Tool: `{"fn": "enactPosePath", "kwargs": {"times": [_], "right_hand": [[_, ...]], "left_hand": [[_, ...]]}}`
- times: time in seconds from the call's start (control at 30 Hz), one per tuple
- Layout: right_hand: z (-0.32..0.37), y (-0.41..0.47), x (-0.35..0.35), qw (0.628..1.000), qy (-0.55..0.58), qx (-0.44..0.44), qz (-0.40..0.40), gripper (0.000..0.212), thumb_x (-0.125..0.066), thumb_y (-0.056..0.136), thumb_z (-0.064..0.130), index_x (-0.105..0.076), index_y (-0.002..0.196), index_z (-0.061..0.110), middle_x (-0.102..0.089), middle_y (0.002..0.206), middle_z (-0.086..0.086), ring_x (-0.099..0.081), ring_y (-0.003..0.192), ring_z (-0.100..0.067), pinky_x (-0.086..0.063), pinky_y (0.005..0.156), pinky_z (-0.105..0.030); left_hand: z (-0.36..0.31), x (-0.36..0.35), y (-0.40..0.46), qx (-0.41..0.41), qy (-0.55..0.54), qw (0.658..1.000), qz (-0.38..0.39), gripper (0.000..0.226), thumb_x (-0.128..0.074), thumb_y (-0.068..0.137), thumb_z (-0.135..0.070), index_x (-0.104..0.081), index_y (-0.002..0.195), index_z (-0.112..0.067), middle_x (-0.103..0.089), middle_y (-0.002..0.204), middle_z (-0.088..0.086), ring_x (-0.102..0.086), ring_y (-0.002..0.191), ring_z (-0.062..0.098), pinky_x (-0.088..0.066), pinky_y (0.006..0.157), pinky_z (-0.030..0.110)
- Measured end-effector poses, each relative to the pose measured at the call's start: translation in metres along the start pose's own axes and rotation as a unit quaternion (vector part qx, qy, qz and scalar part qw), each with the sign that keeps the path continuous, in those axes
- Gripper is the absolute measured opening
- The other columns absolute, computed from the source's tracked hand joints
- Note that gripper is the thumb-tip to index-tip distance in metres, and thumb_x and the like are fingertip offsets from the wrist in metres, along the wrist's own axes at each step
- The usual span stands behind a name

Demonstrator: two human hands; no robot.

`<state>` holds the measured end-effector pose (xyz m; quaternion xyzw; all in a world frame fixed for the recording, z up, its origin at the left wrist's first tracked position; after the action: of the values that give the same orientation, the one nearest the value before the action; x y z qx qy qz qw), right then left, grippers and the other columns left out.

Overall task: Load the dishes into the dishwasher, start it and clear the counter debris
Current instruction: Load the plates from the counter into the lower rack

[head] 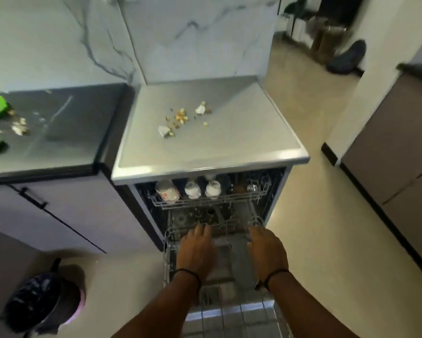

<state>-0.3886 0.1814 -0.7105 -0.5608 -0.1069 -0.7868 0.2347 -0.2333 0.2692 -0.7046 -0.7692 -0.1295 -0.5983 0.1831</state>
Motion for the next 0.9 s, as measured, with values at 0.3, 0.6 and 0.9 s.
{"fn": "enactPosePath", "kwargs": {"times": [0.3,0.6,0.9], "right_hand": [[0.137,-0.02,0.158,0.987,-0.032,0.146,-0.059,0.058,-0.056,0.091,0.037,-0.042,0.142,0.015,-0.037,0.151,-0.008,-0.032,0.14,-0.025,-0.024,0.116,-0.035],[0.378,-0.056,0.209,0.94,-0.013,0.328,-0.088,0.052,-0.057,0.09,0.038,-0.048,0.136,0.016,-0.048,0.142,-0.007,-0.043,0.132,-0.023,-0.032,0.109,-0.032],[0.6,-0.111,0.151,0.913,0.016,0.401,-0.078,0.048,-0.055,0.092,0.038,-0.049,0.133,0.014,-0.053,0.135,-0.006,-0.048,0.125,-0.023,-0.037,0.106,-0.034]], "left_hand": [[0.048,0.194,-0.067,0.059,0.021,0.991,-0.115,0.051,-0.047,0.09,-0.032,-0.036,0.139,-0.02,-0.043,0.135,0.003,-0.047,0.118,0.023,-0.04,0.099,0.034],[0.2,0.35,-0.163,0.2,0.036,0.949,-0.239,0.057,-0.05,0.092,-0.035,-0.033,0.143,-0.016,-0.041,0.141,0.007,-0.043,0.126,0.026,-0.036,0.105,0.036],[0.392,0.421,-0.26,0.263,0.051,0.918,-0.292,0.051,-0.052,0.091,-0.035,-0.039,0.138,-0.018,-0.046,0.134,0.004,-0.047,0.121,0.024,-0.037,0.1,0.035]]}}
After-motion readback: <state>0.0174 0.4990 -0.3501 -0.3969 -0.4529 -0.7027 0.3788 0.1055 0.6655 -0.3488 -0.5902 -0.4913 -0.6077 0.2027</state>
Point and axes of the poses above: each hand's wrist, its own y-axis towards the middle knuckle, its own x-axis out of the back of the hand, z = x × y, the point moved 9 cm from there along y, towards the middle knuckle
